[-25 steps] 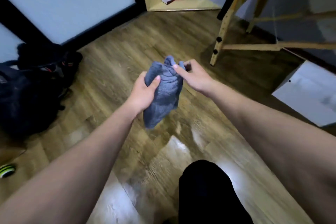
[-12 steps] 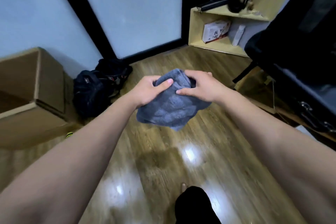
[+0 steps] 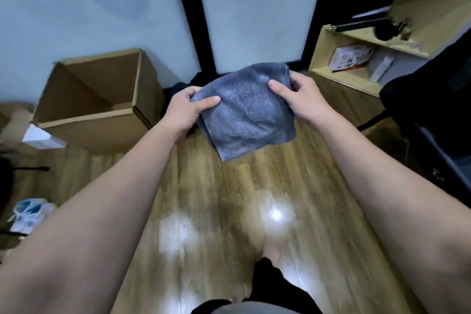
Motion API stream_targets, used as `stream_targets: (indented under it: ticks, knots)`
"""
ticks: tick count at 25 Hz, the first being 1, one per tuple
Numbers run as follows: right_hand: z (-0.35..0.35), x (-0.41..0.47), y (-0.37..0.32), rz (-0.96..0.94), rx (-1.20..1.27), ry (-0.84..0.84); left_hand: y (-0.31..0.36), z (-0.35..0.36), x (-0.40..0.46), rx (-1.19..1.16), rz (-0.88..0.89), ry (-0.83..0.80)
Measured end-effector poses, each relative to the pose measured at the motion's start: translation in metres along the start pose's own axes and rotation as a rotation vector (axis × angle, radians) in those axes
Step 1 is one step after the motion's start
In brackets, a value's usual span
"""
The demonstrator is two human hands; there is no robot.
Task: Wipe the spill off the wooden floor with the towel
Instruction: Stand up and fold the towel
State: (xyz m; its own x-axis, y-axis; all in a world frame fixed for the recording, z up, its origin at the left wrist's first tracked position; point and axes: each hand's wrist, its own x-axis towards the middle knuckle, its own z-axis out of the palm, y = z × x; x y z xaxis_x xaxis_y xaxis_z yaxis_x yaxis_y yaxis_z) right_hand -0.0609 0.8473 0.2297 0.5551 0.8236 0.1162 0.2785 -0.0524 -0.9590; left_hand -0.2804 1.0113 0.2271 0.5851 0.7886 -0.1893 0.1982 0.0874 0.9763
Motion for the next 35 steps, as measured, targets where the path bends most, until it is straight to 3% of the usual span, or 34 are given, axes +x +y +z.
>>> stream_targets:
  ticks: [4, 7, 14, 21, 27, 35]
  knots:
    - [0.038, -0.054, -0.02, -0.075, -0.098, 0.064, -0.024, -0.042, -0.052, 0.224, -0.04, -0.112]
    - [0.059, -0.097, -0.037, -0.154, -0.327, 0.122, -0.043, -0.065, -0.096, 0.286, -0.097, -0.235]
    - [0.06, -0.182, -0.053, -0.115, -0.498, 0.224, -0.049, -0.051, -0.167, -0.227, -0.014, -0.055]
    - [-0.004, -0.253, -0.033, 0.016, -0.5, 0.327, -0.045, 0.029, -0.199, -0.169, 0.123, -0.081]
    - [-0.084, -0.319, -0.006, 0.139, -0.426, 0.167, -0.051, 0.128, -0.226, -0.127, 0.12, -0.04]
    - [-0.2, -0.388, 0.027, 0.249, -0.502, 0.332, -0.059, 0.269, -0.281, 0.03, 0.12, -0.139]
